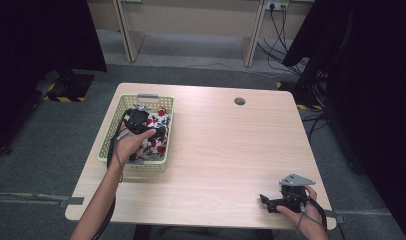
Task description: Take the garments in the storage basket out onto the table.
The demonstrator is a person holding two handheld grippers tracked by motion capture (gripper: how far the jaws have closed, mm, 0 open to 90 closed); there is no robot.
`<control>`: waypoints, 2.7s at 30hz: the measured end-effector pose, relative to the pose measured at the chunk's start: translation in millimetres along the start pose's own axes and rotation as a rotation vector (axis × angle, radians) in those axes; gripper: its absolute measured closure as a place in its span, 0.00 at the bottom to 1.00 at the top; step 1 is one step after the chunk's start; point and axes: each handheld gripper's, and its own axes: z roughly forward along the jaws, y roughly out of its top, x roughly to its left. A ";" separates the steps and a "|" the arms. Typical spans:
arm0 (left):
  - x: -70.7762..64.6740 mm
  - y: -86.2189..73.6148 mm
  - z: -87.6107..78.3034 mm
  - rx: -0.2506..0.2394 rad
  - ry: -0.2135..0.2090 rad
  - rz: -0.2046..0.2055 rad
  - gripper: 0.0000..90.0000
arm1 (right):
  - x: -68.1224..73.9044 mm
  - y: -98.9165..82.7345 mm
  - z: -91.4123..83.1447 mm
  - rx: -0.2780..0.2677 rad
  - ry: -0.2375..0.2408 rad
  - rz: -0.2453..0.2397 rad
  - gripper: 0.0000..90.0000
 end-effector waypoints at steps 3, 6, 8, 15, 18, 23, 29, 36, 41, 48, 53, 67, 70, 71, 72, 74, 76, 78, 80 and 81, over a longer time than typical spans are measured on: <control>2.7 -0.9 6.7 0.011 0.005 -0.014 0.02 | 0.0 0.0 0.0 0.000 0.000 0.000 0.00; 4.4 -2.5 12.3 0.007 -0.001 -0.027 0.01 | -0.3 0.0 0.0 -0.001 0.000 -0.004 0.00; 5.3 -2.5 14.0 -0.007 -0.025 -0.045 0.01 | -0.3 0.0 0.0 -0.001 0.000 -0.003 0.00; 6.9 -5.8 27.2 0.033 -0.022 -0.051 0.01 | 0.0 0.0 0.0 0.000 0.000 0.000 0.00; 10.4 -8.9 35.3 0.046 -0.031 -0.071 0.00 | -0.2 0.0 0.0 -0.001 0.000 -0.004 0.00; 11.9 -15.4 46.8 0.067 -0.051 -0.091 0.00 | 0.1 0.0 0.0 0.000 0.001 0.000 0.00; 17.6 -24.2 56.5 0.085 -0.027 -0.096 0.00 | 0.2 0.0 0.0 0.000 0.003 -0.003 0.00; 15.3 -30.6 64.5 0.106 0.008 -0.068 0.00 | 0.0 0.0 0.1 -0.001 0.003 -0.006 0.00; 10.3 -30.5 67.6 0.122 0.022 -0.080 0.00 | 0.0 0.1 0.0 0.000 0.002 -0.006 0.00; 12.7 -34.9 66.5 0.090 0.026 -0.069 0.02 | 0.3 0.2 0.1 0.000 0.004 -0.009 0.00; 16.4 -34.8 59.9 0.055 0.028 -0.034 0.32 | 0.6 0.3 0.2 0.000 0.004 -0.009 0.00; 19.6 -31.7 54.5 0.059 0.057 0.063 0.76 | 0.7 0.3 0.2 0.001 0.005 -0.008 0.00; 21.6 -31.6 53.1 0.054 0.049 0.051 0.76 | 0.7 0.3 0.2 0.001 0.005 -0.008 0.00; 21.8 -31.1 52.7 0.054 0.049 0.050 0.76 | 0.5 0.3 0.2 0.000 0.005 -0.009 0.00; 21.9 -30.4 52.2 0.054 0.047 0.050 0.76 | 0.5 0.3 0.2 0.000 0.005 -0.009 0.00; 21.7 -29.1 50.4 0.052 0.042 0.050 0.77 | 0.6 0.3 0.2 0.001 0.005 -0.008 0.00; 22.4 -27.8 48.4 0.050 0.035 0.051 0.77 | 0.6 0.3 0.2 0.001 0.005 -0.009 0.00; 23.6 -26.3 45.7 0.040 0.033 0.048 0.78 | 0.5 0.3 0.2 0.000 0.005 -0.009 0.00; 24.5 -25.0 42.7 0.030 0.032 0.055 0.78 | 0.6 0.3 0.2 0.001 0.005 -0.008 0.00; 24.5 -24.3 41.1 0.026 0.033 0.061 0.79 | 0.5 0.3 0.2 0.001 0.005 -0.009 0.00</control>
